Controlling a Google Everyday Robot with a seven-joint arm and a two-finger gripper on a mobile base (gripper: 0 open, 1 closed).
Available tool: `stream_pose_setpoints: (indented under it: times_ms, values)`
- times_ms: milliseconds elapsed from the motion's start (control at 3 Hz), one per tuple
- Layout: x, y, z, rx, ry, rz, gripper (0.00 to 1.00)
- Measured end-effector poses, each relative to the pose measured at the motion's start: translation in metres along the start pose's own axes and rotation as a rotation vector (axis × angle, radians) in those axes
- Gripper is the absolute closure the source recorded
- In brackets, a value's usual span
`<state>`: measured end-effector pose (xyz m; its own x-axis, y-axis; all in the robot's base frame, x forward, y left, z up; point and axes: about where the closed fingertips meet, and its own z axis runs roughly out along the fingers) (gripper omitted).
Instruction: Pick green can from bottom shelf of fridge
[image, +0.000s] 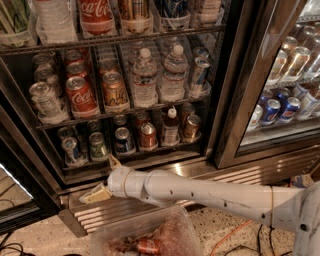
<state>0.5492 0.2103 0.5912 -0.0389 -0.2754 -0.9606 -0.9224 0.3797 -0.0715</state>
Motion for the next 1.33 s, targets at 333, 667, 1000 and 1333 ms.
stream_pose_setpoints:
  times_ms: [333, 667, 1000, 1333]
  values:
    - [0.000, -0.003, 0.002, 0.017, -0.023, 0.006, 0.00]
    - [-0.005, -0.012, 0.002, 0.066, -0.069, 0.004, 0.00]
    - [-0.012, -0.020, 0.000, 0.127, -0.106, -0.002, 0.00]
    - [-0.012, -0.025, 0.012, 0.141, -0.134, 0.007, 0.00]
